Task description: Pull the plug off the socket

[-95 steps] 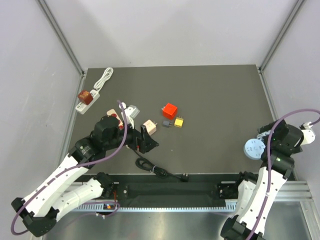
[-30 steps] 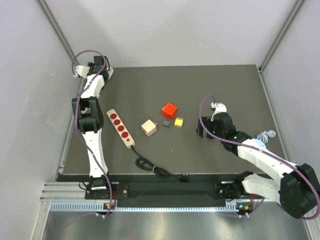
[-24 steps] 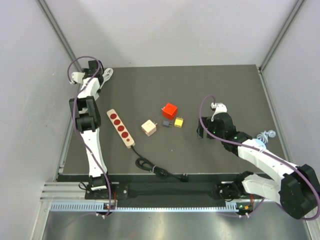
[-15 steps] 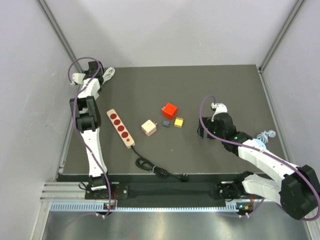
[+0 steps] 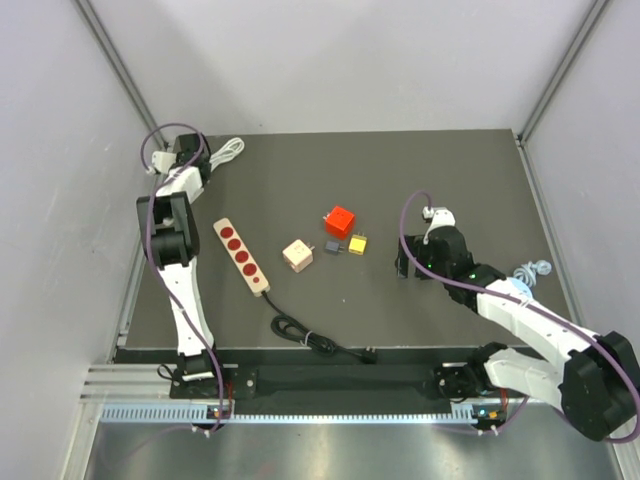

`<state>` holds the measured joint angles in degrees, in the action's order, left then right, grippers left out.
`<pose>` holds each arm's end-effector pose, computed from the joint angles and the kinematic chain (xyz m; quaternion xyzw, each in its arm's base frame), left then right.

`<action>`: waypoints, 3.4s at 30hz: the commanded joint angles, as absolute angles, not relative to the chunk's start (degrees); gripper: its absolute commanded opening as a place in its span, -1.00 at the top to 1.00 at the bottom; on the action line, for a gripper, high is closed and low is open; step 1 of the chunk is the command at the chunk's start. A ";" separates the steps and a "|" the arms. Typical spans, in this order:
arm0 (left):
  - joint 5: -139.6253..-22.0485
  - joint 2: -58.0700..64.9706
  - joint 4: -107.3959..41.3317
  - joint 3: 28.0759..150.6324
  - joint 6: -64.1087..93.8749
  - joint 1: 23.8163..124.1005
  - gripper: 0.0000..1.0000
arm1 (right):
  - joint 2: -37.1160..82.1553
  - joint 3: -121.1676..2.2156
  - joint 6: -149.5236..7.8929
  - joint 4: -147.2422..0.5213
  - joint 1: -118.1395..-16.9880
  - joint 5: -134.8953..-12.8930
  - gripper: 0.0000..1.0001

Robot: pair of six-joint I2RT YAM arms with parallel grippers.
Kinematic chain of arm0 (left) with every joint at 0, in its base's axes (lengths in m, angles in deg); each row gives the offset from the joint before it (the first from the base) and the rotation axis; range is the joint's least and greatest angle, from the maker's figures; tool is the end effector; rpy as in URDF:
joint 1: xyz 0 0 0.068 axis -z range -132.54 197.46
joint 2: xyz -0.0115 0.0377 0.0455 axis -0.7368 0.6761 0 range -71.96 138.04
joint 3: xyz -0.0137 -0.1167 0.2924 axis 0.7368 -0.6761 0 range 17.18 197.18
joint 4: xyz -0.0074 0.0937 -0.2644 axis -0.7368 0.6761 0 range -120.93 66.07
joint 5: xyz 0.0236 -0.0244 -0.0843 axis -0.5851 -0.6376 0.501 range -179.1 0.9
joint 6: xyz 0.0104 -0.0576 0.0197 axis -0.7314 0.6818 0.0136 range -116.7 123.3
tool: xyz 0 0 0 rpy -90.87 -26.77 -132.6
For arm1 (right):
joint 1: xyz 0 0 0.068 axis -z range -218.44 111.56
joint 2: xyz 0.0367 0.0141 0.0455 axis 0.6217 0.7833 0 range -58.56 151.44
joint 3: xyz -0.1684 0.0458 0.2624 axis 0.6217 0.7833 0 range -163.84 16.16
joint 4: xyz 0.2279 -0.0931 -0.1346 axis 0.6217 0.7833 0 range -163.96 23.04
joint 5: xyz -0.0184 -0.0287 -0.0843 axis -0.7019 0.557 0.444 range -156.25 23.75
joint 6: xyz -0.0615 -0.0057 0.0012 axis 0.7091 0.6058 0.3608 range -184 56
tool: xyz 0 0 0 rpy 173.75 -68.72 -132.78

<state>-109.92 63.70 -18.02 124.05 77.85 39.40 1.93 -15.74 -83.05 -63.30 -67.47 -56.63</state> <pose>0.5810 0.0990 0.1751 -0.6479 0.6254 -0.0828 0.4269 0.1989 0.1013 0.2309 -0.0425 0.9001 0.1047 0.4208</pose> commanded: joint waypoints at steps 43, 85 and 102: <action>-87.80 50.81 -4.22 127.09 46.19 44.21 -0.69 | -2.75 -19.09 -85.01 -60.86 -68.32 -60.72 -0.99; -70.82 63.58 -4.47 125.93 29.58 57.12 -0.14 | -2.48 -17.86 -85.18 -61.39 -68.32 -61.68 -0.99; -74.04 48.73 -5.18 120.98 31.44 66.45 -0.52 | -3.54 -20.05 -85.97 -59.89 -68.23 -62.65 -0.99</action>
<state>-71.08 57.60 -7.97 121.32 32.06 66.84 -3.01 -16.97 -85.52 -59.32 -67.54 -61.94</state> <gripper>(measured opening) 0.747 0.996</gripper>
